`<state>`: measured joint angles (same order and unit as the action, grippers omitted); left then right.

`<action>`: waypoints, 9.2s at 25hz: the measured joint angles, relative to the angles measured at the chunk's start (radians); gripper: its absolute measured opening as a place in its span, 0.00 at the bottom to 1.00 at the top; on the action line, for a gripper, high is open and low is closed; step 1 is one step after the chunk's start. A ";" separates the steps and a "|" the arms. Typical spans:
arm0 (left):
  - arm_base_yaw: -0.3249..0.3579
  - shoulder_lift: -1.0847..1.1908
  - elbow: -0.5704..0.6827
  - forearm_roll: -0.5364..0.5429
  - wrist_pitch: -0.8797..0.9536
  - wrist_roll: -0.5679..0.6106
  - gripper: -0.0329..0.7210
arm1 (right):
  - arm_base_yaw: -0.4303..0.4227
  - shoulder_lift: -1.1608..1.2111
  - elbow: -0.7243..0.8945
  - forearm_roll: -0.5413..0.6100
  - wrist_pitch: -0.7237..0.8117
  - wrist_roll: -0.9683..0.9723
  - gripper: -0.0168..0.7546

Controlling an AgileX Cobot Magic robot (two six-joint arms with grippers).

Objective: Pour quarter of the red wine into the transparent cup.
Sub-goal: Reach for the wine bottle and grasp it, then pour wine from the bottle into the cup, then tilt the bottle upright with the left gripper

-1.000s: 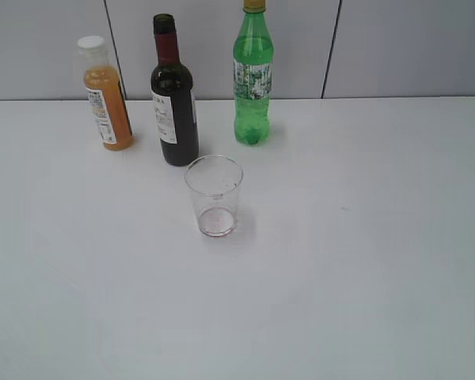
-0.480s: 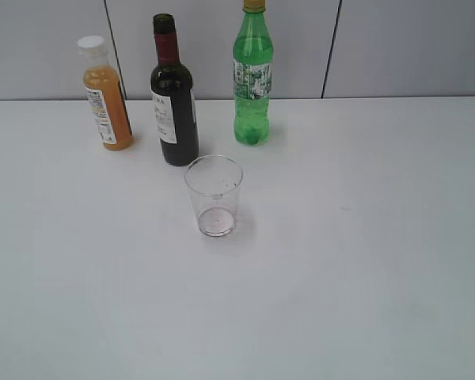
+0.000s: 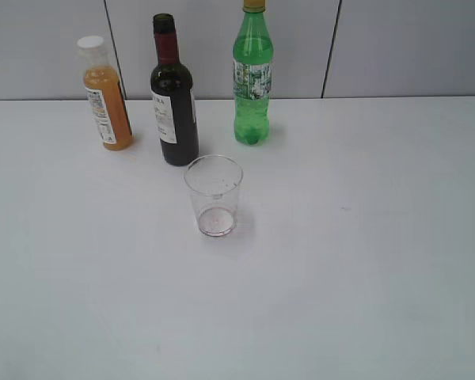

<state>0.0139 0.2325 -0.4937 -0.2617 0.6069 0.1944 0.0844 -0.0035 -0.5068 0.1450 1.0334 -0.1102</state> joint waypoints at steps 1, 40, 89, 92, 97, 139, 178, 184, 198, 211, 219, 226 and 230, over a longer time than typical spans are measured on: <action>-0.001 0.032 0.000 -0.002 -0.042 0.006 0.92 | 0.000 0.000 0.000 0.000 0.000 0.000 0.78; -0.239 1.383 -0.001 0.466 -1.545 -0.316 0.86 | 0.000 0.000 0.000 0.001 0.001 0.000 0.78; -0.328 2.052 -0.696 0.475 -1.470 -0.324 0.96 | 0.000 0.000 0.000 0.003 0.002 0.001 0.78; -0.328 2.073 -0.729 0.469 -1.458 -0.331 0.96 | 0.000 0.000 0.000 0.003 0.002 0.001 0.78; -0.333 2.114 -0.761 0.452 -1.441 -0.336 0.96 | 0.000 0.000 0.000 0.004 0.002 0.001 0.78; -0.338 1.980 -0.704 0.391 -1.400 -0.338 0.78 | 0.000 0.000 0.000 0.006 0.002 0.000 0.78; -0.442 1.602 -0.194 -0.252 -1.404 0.850 0.78 | 0.000 0.000 0.000 0.007 0.002 0.000 0.78; -0.442 1.602 -0.194 -0.259 -1.415 0.999 0.78 | 0.000 0.000 0.000 0.007 0.003 0.000 0.78; -0.442 1.661 -0.194 -0.272 -1.518 1.228 0.78 | 0.000 0.000 0.000 0.007 0.002 0.000 0.78; -0.442 1.709 -0.194 -0.276 -1.614 1.398 0.78 | 0.000 0.000 0.000 0.007 0.002 -0.001 0.78; -0.442 1.709 -0.194 -0.274 -1.621 1.480 0.78 | 0.000 0.000 0.000 0.007 0.003 0.001 0.78; -0.442 1.709 -0.194 -0.261 -1.636 1.538 0.78 | 0.000 0.000 0.000 0.007 0.003 0.001 0.78; -0.442 1.709 -0.194 -0.256 -1.636 1.545 0.78 | 0.000 0.000 0.000 0.007 0.003 -0.001 0.78</action>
<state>-0.4276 1.9416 -0.6877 -0.5181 -1.0290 1.7393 0.0844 -0.0035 -0.5068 0.1518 1.0360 -0.1107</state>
